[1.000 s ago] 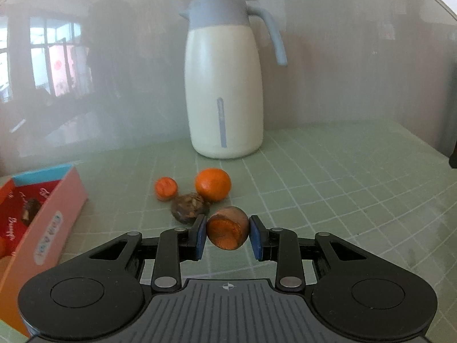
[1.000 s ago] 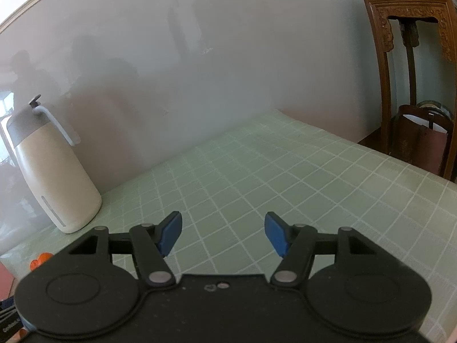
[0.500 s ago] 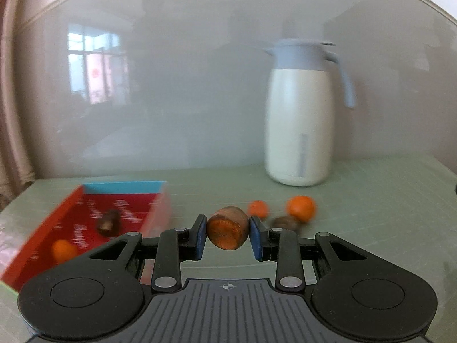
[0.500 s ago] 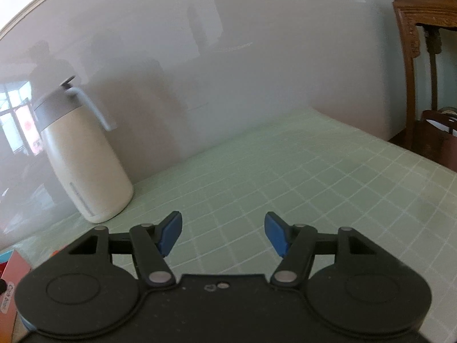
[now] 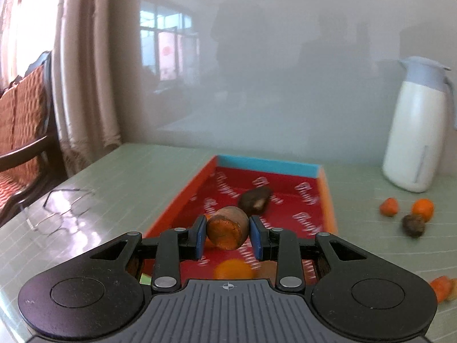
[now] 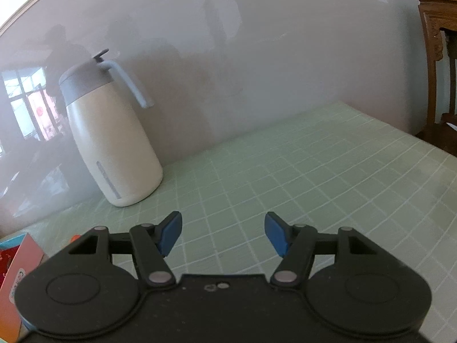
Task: Organize fruits
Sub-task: 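Carry the orange-brown fruit with the left tool into the red box and release, then move the right tool to the pile and grasp another dark dried fruit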
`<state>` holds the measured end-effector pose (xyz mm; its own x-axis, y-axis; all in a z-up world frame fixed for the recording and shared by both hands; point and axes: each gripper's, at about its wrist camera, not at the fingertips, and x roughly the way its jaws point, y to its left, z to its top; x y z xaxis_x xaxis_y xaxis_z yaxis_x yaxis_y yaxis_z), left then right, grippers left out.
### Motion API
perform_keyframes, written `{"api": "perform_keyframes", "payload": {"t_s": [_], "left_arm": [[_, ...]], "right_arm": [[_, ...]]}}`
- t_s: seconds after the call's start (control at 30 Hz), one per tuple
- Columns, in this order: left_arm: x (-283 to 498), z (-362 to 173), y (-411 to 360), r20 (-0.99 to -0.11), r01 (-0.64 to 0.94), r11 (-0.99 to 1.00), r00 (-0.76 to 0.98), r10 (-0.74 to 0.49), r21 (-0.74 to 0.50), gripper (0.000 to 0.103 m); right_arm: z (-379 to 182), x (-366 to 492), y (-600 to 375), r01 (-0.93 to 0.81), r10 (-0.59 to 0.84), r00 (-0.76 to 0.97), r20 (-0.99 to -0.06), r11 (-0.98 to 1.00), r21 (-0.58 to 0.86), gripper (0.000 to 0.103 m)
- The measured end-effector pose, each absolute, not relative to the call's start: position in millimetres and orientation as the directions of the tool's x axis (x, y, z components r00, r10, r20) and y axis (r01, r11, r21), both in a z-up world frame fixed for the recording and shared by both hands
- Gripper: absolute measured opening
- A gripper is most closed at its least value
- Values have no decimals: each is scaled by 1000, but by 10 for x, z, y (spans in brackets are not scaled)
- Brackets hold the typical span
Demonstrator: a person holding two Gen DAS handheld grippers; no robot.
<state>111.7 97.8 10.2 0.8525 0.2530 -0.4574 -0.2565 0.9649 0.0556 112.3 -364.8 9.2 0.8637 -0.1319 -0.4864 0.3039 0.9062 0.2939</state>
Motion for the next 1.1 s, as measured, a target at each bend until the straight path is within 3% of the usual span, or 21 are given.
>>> {"api": "perform_keyframes", "payload": {"t_s": [0.13,0.2,0.23,1.1], "left_arm": [[1175,25,1043,-496,-265,962,828,263,67,35],[1155,30,1031,-483,-270,960,833,270,71,69],[1147,35,1016,-467,-276,958,839,279,77,73],[1132,54,895,-453,-251,963,850,268,100,73]], "right_arm": [[100,1162,-3556,288,-121,865,-486,914,286,65],[98,1168,-3527,284,-117,866,-487,915,286,65],[98,1170,-3515,283,-116,866,-487,916,285,65],[73,1268,-3416,270,-105,858,-502,925,268,65]]}}
